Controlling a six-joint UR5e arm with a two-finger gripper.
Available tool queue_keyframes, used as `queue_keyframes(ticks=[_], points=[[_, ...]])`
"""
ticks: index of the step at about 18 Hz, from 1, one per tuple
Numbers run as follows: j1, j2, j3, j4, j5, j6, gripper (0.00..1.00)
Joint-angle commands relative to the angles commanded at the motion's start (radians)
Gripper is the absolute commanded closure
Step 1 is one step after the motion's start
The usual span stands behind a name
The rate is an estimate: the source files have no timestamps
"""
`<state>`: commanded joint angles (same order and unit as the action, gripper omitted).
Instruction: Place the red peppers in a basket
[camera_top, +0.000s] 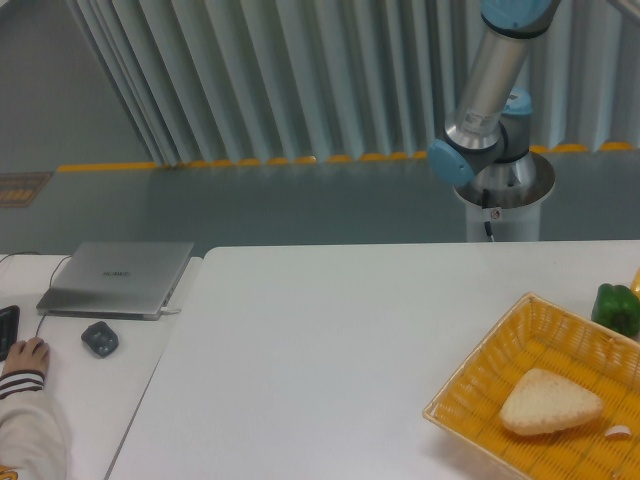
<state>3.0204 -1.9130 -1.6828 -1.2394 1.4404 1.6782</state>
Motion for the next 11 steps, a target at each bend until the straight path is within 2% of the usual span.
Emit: queue_keyframes(ticks=[2, 3, 5, 6, 8, 11], points=[[0.002, 0.028, 0.015, -0.015, 0.002, 0.002, 0.79], [0.002, 0.035, 0.037, -0.053, 0.002, 0.002, 0.79], [-0.006, 0.054, 0.113, -0.173, -0.005, 0.0, 0.79], [-0.023, 0.06, 0.132, -0.202, -0.006, -0.005, 0.79], [-0.07, 0.089, 0.155, -0.221, -0.023, -0.037, 0.79], [-0.15, 0.088, 0.19, -0.212, -0.067, -0.145, 0.79]])
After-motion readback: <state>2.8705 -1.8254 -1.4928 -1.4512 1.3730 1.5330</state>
